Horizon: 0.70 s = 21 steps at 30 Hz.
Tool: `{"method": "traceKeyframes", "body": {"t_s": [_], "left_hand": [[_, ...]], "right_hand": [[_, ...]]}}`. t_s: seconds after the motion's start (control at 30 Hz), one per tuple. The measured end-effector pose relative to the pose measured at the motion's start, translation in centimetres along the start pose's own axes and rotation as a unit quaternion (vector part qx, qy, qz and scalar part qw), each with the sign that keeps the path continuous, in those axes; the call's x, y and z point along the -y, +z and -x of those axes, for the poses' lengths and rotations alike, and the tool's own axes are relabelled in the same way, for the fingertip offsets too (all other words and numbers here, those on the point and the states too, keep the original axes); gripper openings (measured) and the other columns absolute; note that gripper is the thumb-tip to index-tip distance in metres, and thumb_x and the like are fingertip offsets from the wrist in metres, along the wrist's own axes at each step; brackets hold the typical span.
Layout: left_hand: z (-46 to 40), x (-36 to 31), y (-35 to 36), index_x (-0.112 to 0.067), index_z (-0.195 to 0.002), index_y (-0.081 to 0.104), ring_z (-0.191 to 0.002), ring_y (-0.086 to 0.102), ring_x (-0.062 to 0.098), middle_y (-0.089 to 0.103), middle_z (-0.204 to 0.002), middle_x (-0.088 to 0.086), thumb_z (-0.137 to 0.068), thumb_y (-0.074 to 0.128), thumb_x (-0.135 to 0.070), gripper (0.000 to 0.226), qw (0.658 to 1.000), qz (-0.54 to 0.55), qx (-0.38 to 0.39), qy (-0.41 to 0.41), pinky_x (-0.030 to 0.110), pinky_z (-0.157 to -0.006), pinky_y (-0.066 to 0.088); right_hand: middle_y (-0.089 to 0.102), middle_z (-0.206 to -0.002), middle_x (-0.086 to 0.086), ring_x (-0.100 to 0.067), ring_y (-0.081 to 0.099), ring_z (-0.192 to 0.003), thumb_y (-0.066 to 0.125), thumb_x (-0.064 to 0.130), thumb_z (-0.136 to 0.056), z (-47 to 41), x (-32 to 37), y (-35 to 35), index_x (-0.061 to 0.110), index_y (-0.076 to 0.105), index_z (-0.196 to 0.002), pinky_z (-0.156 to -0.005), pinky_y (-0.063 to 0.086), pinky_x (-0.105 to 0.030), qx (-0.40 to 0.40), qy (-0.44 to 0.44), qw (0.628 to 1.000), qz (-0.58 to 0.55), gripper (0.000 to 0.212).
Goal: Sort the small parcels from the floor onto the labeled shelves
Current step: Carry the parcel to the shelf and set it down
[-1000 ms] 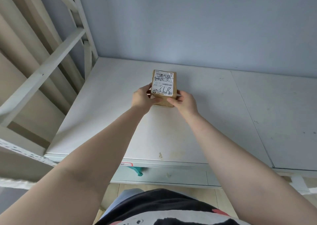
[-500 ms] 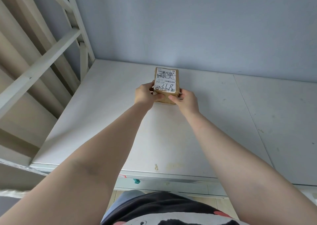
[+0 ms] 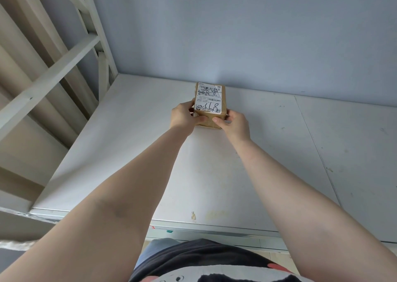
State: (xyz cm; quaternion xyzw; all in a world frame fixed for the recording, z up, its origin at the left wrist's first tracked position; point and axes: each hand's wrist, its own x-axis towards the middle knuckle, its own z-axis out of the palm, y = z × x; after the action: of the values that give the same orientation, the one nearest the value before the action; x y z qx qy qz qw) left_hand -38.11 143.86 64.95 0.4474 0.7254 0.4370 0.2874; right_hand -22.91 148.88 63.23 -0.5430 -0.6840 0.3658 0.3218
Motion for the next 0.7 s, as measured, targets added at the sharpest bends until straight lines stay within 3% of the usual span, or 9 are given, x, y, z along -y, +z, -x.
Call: {"method": "traceKeyframes", "body": {"t_s": [0.2,0.5,0.6,0.7], "left_hand": [[-0.11,0.16,0.04,-0.025,-0.115,0.071,-0.092,0.063,0.019,0.073,-0.105,0.004,-0.070,0.081,-0.016,0.047,1.000,0.001,0.000,0.006,0.031,-0.081,0.055],[0.06,0.07,0.09,-0.026,-0.119,0.068,-0.095,0.063,0.019,0.072,-0.102,0.001,-0.072,0.080,-0.017,0.049,1.000,-0.005,-0.003,0.013,0.023,-0.075,0.049],[0.16,0.04,0.09,-0.026,-0.127,0.064,-0.093,0.059,0.015,0.067,-0.101,-0.003,-0.074,0.079,-0.016,0.056,1.000,-0.001,-0.002,0.015,0.020,-0.074,0.043],[0.19,0.14,0.21,-0.022,-0.140,0.054,-0.101,0.060,0.015,0.068,-0.115,-0.001,-0.075,0.080,-0.019,0.070,1.000,-0.006,-0.010,0.011,0.021,-0.081,0.045]], "right_hand": [[0.077,-0.103,-0.005,-0.021,0.070,-0.094,0.075,0.026,-0.078,0.05,0.13,-0.08,0.019,0.072,-0.114,-0.090,0.054,-0.039,0.003,0.001,1.000,-0.006,0.037],[0.077,-0.104,-0.005,-0.022,0.070,-0.094,0.075,0.026,-0.078,0.02,0.19,-0.18,0.020,0.072,-0.114,-0.089,0.054,-0.038,0.002,-0.001,1.000,-0.001,0.037],[0.076,-0.107,-0.005,-0.021,0.070,-0.096,0.076,0.027,-0.078,-0.10,0.18,-0.27,0.018,0.069,-0.119,-0.089,0.053,-0.036,0.010,0.001,1.000,0.002,0.042],[0.073,-0.114,-0.007,-0.022,0.068,-0.099,0.076,0.028,-0.079,-0.24,0.22,-0.29,0.012,0.062,-0.128,-0.091,0.053,-0.037,0.018,0.007,1.000,-0.001,0.053]]}}
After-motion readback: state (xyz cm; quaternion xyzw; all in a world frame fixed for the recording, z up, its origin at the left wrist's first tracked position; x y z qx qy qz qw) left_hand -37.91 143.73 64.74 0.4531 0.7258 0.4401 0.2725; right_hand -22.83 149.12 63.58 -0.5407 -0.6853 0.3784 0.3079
